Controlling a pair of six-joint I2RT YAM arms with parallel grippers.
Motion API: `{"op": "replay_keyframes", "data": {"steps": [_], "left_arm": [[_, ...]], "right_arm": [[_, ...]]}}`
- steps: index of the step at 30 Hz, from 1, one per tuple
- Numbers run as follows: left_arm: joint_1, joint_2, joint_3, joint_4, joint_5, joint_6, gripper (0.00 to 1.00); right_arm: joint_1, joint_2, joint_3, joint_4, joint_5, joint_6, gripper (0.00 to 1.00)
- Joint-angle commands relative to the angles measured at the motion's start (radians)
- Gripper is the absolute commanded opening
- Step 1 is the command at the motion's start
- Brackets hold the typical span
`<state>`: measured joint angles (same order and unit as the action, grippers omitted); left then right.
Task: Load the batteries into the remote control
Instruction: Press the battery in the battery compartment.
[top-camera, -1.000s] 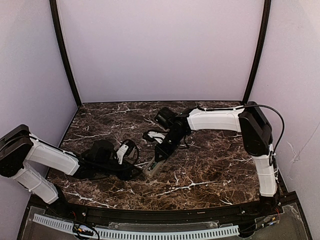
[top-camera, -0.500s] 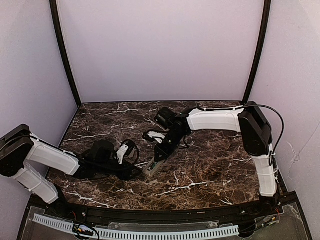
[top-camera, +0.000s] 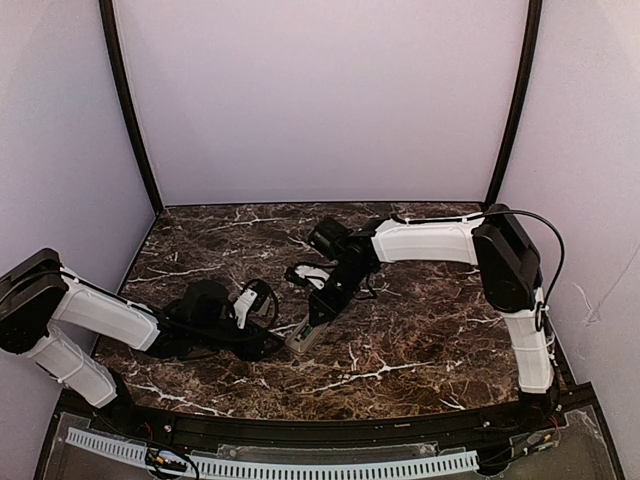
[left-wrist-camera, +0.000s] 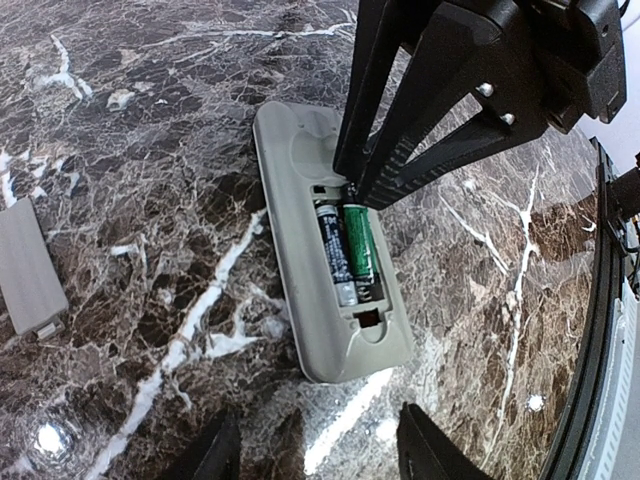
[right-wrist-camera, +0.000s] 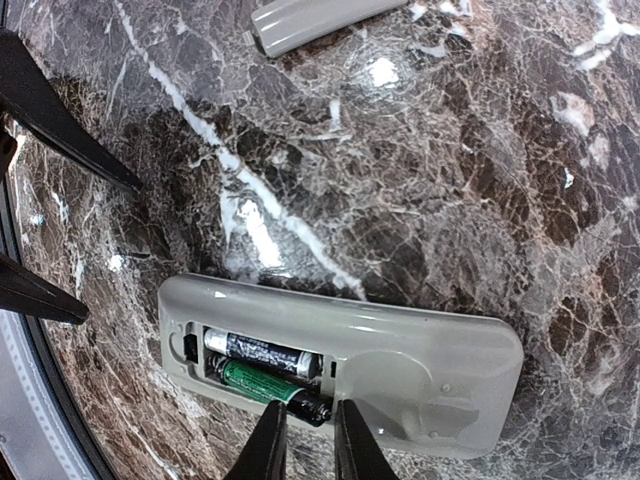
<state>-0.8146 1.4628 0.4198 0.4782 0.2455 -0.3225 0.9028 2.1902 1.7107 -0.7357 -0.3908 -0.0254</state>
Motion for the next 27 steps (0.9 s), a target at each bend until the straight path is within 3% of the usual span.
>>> {"op": "replay_keyframes", "data": {"steps": [1, 27], "left_arm": [[-0.004, 0.01, -0.01, 0.004, 0.002, 0.002, 0.54], [-0.003, 0.055, -0.006, 0.026, 0.007, 0.002, 0.54]], "right_arm": [[0.019, 0.018, 0.02, -0.006, -0.002, -0.009, 0.16], [0.088, 0.056, 0.023, -0.066, 0.062, -0.053, 0.03]]}}
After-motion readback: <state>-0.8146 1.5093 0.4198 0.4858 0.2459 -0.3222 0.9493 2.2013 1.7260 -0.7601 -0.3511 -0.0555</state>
